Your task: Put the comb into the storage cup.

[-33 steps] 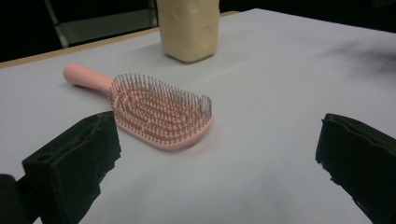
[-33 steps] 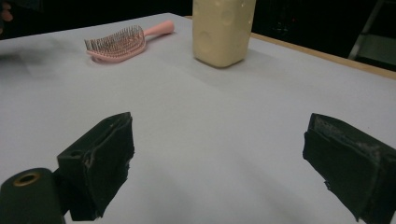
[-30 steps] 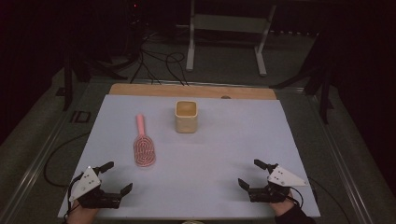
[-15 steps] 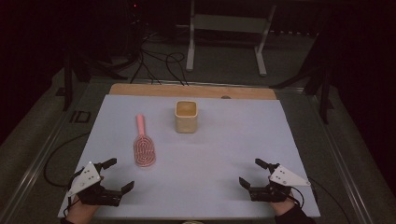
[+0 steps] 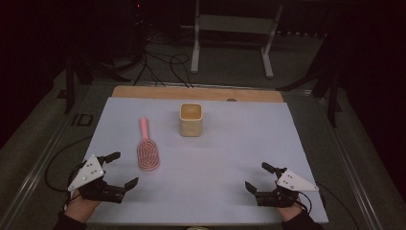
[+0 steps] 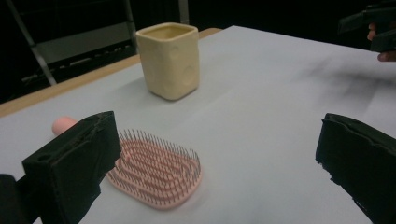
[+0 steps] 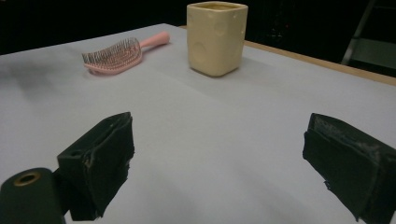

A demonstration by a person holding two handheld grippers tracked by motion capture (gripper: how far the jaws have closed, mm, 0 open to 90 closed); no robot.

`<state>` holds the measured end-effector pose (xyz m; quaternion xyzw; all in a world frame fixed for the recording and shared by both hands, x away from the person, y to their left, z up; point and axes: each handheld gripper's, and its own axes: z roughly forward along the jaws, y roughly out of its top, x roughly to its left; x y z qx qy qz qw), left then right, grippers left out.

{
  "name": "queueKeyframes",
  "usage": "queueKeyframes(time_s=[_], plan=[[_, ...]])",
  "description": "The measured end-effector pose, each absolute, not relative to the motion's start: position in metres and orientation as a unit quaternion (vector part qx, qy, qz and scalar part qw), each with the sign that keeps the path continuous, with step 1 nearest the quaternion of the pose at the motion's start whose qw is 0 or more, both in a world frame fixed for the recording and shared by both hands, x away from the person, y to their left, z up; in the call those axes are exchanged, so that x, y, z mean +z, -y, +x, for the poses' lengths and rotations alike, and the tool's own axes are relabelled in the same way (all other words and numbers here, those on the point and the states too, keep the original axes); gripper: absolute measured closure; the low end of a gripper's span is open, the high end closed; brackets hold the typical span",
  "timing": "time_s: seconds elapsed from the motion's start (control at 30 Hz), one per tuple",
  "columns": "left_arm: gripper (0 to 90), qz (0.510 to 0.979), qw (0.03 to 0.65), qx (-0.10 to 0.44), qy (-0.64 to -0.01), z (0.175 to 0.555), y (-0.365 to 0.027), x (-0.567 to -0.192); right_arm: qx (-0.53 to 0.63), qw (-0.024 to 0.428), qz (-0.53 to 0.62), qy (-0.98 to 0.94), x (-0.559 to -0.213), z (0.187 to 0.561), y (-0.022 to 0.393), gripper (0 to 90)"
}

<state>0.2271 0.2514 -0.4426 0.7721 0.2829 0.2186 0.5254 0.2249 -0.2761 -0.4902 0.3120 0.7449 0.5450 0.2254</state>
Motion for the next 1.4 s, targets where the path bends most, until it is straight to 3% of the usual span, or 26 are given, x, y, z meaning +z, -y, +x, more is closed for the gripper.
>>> queueKeyframes(time_s=[0.53,1.4], plan=[[0.4,0.775,0.53,0.205,-0.276,0.248,-0.248,-0.427,0.548,0.223,0.312,-0.743,-0.49,0.225,0.275,8.7],[0.4,0.8,0.487,0.22,-0.275,0.294,-0.232,-0.411,0.55,0.217,0.314,-0.743,-0.491,0.226,0.274,8.8]])
